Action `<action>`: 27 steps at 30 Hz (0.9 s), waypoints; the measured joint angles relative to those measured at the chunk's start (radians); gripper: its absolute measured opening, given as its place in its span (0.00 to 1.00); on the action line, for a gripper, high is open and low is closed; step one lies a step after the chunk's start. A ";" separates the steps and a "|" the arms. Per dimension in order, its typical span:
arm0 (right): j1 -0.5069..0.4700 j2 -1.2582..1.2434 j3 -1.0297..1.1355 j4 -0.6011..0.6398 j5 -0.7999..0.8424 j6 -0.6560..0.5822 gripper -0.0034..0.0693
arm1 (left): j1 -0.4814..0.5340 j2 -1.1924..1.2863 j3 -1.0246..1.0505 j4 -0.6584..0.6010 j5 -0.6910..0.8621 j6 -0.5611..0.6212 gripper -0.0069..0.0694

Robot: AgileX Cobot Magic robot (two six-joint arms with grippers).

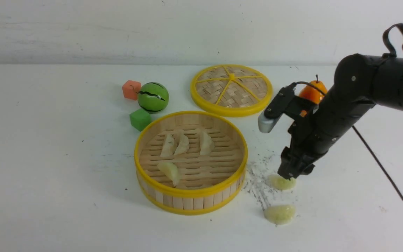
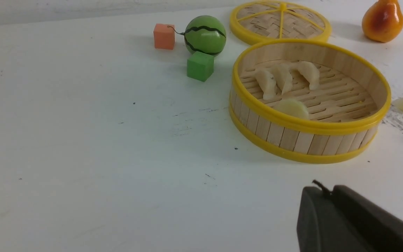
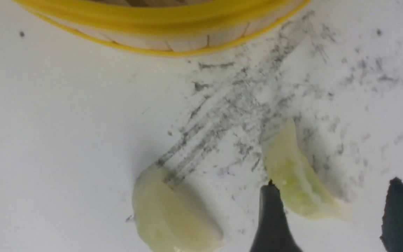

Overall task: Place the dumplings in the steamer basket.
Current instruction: Use the right arm to grab a dumpling

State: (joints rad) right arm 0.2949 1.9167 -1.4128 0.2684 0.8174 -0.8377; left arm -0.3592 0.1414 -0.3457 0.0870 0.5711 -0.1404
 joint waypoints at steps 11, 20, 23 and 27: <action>0.008 0.082 0.000 -0.014 -0.010 -0.080 0.41 | 0.000 0.000 0.000 0.000 0.000 0.000 0.14; 0.008 0.080 -0.016 -0.018 0.005 0.101 0.17 | 0.000 0.000 0.000 0.000 0.001 0.000 0.14; 0.007 0.080 -0.037 -0.022 0.034 0.178 0.08 | 0.000 0.000 0.000 0.000 0.001 0.000 0.15; 0.007 0.085 -0.075 -0.015 0.096 0.252 0.04 | 0.000 0.000 0.000 0.000 0.001 0.000 0.15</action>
State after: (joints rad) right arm 0.3015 2.0014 -1.4873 0.2533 0.9136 -0.5853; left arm -0.3592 0.1414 -0.3457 0.0870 0.5720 -0.1404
